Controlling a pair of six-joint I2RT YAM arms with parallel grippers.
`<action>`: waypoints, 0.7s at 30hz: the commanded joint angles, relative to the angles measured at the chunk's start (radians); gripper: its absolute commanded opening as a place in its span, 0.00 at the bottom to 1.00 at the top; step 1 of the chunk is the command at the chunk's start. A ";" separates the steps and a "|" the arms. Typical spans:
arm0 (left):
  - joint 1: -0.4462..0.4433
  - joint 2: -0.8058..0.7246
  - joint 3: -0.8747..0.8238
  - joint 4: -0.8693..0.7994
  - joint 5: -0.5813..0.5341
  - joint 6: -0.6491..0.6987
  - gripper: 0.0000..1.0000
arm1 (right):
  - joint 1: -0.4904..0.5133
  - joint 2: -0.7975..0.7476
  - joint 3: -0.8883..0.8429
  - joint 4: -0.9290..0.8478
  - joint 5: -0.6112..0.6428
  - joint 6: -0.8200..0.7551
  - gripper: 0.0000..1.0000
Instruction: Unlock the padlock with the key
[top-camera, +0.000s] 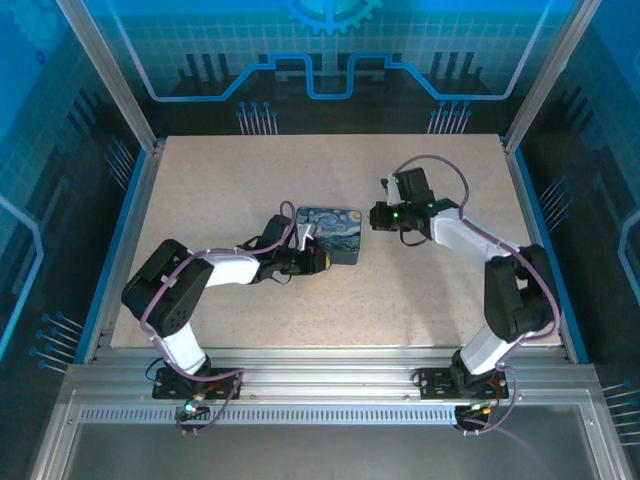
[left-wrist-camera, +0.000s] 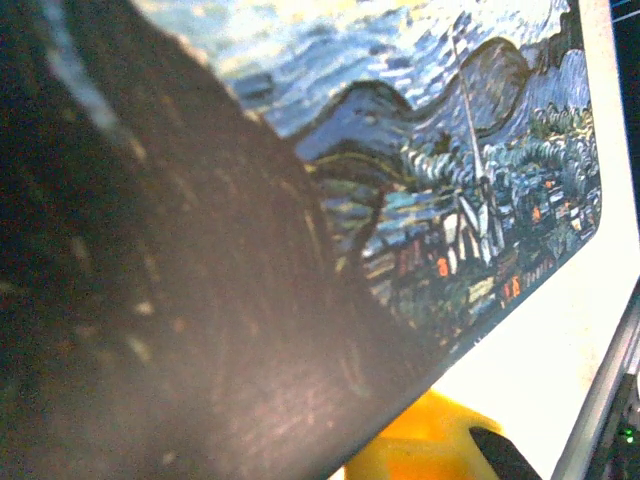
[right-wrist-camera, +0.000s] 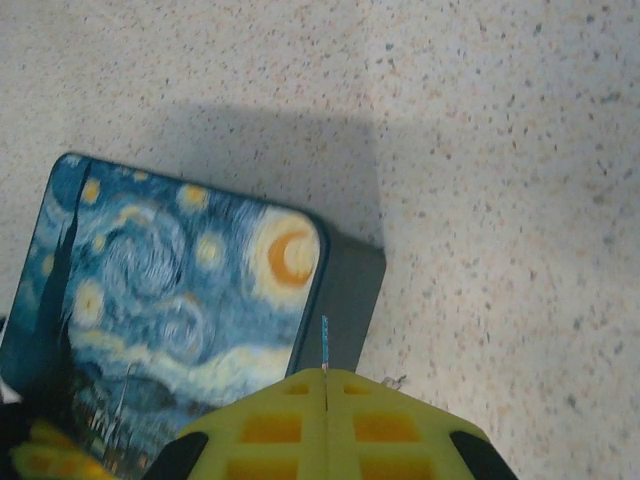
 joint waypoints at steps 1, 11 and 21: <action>0.002 0.018 0.037 0.082 0.031 -0.060 0.00 | 0.005 -0.090 -0.073 0.063 -0.057 0.030 0.00; -0.036 0.112 0.120 0.114 -0.043 -0.125 0.00 | 0.007 -0.289 -0.287 0.184 -0.185 0.106 0.00; -0.041 0.175 0.193 0.144 0.042 -0.232 0.00 | 0.006 -0.398 -0.489 0.332 -0.284 0.161 0.00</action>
